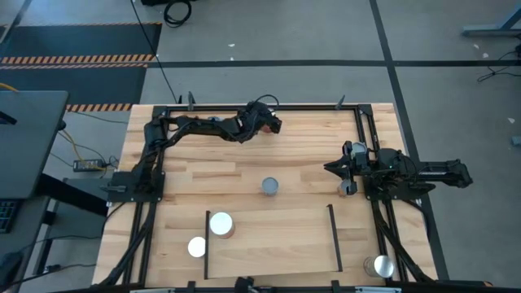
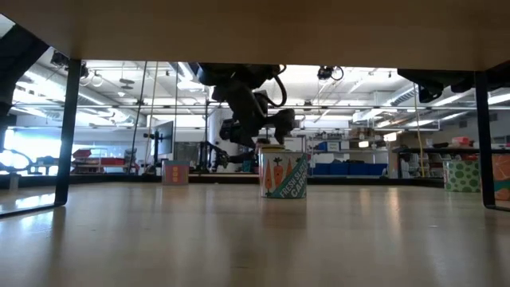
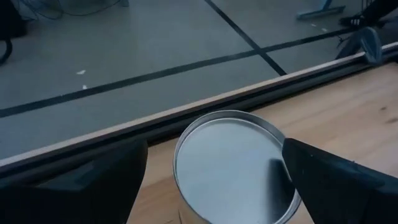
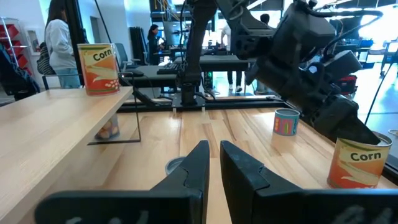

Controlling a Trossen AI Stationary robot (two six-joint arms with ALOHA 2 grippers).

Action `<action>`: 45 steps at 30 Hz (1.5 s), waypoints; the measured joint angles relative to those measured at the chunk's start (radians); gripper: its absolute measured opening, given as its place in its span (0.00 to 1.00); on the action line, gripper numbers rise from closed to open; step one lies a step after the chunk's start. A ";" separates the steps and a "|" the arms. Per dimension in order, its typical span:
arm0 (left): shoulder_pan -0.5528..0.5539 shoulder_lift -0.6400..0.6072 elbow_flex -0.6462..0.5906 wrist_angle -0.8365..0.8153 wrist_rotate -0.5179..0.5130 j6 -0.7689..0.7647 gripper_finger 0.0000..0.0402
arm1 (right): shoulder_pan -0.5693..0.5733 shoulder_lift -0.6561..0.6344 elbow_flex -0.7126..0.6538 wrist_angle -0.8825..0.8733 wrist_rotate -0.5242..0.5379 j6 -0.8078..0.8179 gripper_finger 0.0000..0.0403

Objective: Pick and place cans onto a shelf
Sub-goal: Put the canned corn on the shelf aligned with the other canned corn

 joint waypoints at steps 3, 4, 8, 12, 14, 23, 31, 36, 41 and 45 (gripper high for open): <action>0.007 0.000 -0.001 0.006 0.017 -0.015 0.94 | 0.000 0.000 0.000 0.000 0.000 0.000 0.12; 0.011 0.000 -0.001 0.005 0.036 -0.032 0.94 | 0.000 0.000 0.000 0.000 0.000 0.000 0.12; 0.008 0.001 -0.001 0.005 0.051 -0.050 0.94 | 0.000 0.000 0.000 0.000 0.000 0.000 0.12; -0.002 0.001 -0.001 0.010 0.042 -0.049 0.92 | 0.000 0.000 0.000 0.000 0.000 0.000 0.12; -0.003 0.001 -0.001 0.003 0.038 -0.060 0.89 | 0.000 0.000 0.000 0.000 0.000 0.000 0.12; 0.023 -0.014 0.003 -0.118 0.112 -0.164 0.53 | 0.000 0.000 0.000 0.000 0.000 0.000 0.12; 0.026 -0.029 0.002 -0.140 0.120 -0.074 0.19 | 0.000 0.000 0.000 0.000 0.000 0.000 0.12; 0.026 -0.048 0.000 -0.151 0.169 -0.027 0.04 | 0.000 0.000 0.000 0.000 0.000 0.000 0.12; 0.012 -0.076 -0.005 -0.162 0.201 0.059 0.02 | 0.000 0.000 0.000 0.000 0.000 0.000 0.12; -0.005 -0.117 -0.005 -0.162 0.208 0.084 0.01 | 0.000 0.000 0.000 0.000 0.000 0.000 0.12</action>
